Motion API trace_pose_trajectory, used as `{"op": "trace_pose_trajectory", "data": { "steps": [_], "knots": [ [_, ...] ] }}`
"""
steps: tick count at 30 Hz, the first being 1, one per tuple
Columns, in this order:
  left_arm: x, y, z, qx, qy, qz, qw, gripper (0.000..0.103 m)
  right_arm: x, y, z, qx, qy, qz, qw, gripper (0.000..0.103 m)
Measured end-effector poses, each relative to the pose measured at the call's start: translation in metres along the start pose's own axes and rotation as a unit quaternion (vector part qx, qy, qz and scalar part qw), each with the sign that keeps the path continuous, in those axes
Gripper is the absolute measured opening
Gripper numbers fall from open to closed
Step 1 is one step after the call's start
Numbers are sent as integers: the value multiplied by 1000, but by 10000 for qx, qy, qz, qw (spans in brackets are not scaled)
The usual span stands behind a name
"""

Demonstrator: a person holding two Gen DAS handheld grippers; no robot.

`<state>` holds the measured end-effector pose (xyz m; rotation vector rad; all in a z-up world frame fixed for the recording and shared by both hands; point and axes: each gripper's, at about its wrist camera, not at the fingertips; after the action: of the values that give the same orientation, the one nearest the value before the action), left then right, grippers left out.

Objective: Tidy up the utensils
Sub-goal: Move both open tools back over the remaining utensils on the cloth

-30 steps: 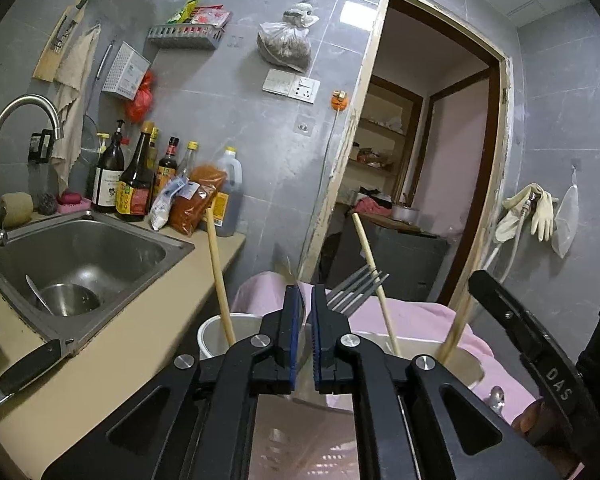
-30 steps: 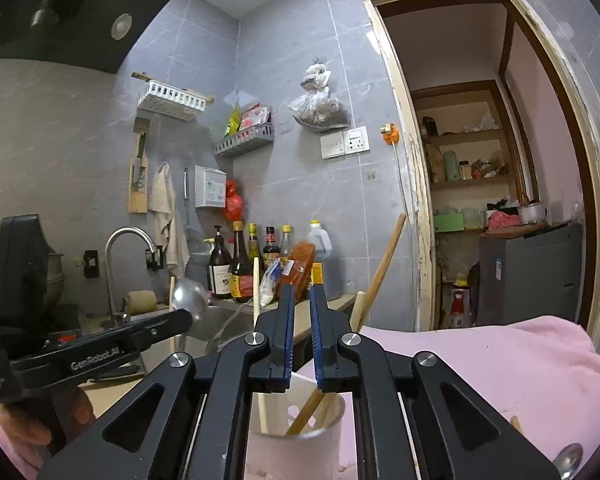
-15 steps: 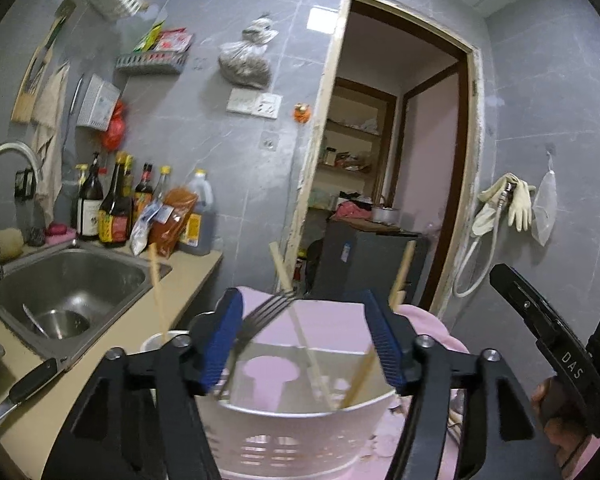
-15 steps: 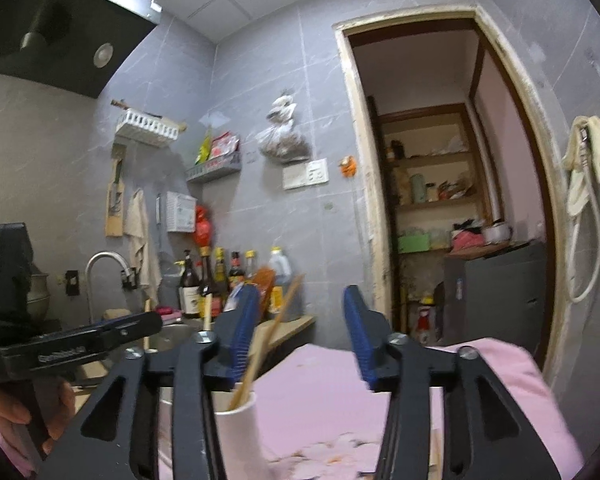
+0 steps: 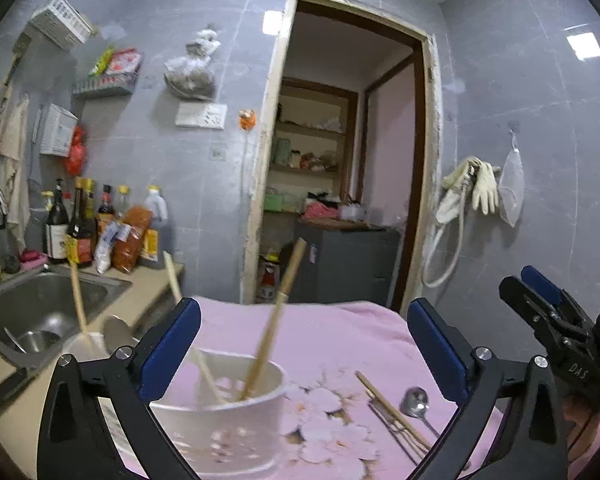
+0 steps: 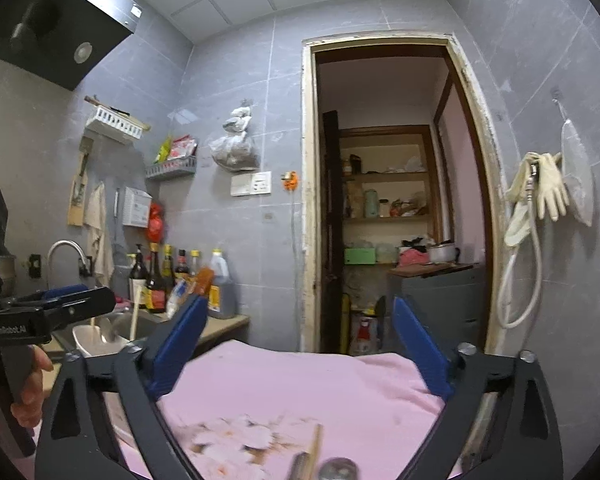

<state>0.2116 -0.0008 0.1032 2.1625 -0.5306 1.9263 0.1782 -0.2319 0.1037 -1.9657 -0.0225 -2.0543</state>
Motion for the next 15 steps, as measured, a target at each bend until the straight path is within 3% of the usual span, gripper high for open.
{"op": "trace_pose_trajectory", "data": {
  "steps": [7, 15],
  "knots": [
    [-19, 31, 28, -489, -649, 29, 9967, 101, -4, 32, -8, -212, -308, -210, 9991, 103],
    [-44, 60, 67, -1066, -1704, 42, 9796, 101, -22, 69, 1, -430, -1156, -233, 9921, 101]
  ]
}}
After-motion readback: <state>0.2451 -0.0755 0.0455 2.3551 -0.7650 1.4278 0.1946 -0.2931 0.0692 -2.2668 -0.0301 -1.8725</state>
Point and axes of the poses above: each gripper's, at about its wrist camera, not at the fingertips, and z roughly the way its jaws point, y to its right, x to its top, and after that the axes turned 12 degrees about z, right-handed
